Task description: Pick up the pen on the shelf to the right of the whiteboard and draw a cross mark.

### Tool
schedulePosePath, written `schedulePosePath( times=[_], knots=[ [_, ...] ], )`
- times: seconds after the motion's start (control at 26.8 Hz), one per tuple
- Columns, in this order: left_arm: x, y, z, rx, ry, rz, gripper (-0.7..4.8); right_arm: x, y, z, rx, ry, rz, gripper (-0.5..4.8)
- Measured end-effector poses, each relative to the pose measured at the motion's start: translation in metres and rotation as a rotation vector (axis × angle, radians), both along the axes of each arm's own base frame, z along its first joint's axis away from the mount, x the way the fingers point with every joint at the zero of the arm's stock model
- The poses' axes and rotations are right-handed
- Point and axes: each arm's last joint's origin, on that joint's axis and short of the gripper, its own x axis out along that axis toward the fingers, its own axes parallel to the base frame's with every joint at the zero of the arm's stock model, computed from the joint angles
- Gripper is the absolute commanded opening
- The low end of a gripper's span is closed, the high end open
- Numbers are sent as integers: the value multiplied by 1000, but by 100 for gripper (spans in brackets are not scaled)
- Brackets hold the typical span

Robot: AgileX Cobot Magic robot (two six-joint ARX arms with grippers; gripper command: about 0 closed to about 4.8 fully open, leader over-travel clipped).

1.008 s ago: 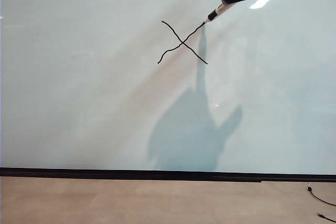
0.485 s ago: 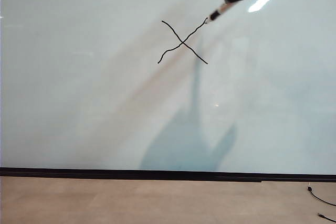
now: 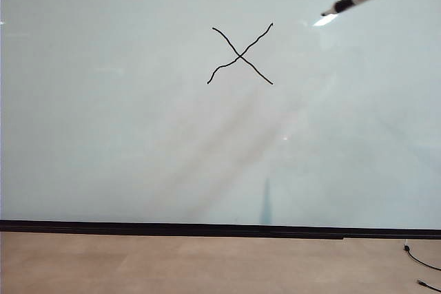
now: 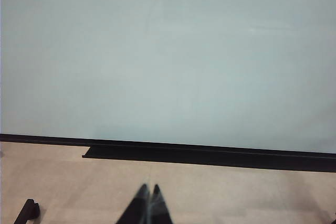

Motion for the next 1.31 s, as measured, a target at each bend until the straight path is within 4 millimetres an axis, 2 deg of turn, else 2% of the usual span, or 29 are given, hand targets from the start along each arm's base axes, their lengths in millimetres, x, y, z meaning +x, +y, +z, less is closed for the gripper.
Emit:
schedulePosePath(
  times=[0.26,0.52,0.67,0.97,1.31],
  knots=[
    [0,0,0,0,0,0,-5,-24,-21,-25,76,-88,-29,-9],
    [0,0,0,0,0,0,-4,-35,-32,-41,121,-122,-76,-9],
    [0,0,0,0,0,0,-4,-37,-34,-46,120,-106,-100,-9],
    [0,0,0,0,0,0,-4,-36,-34,-71,143,-63,-95,-9],
    [0,0,0,0,0,0,-4,-35,-34,-77,122,-24,-78,-9]
  ],
)
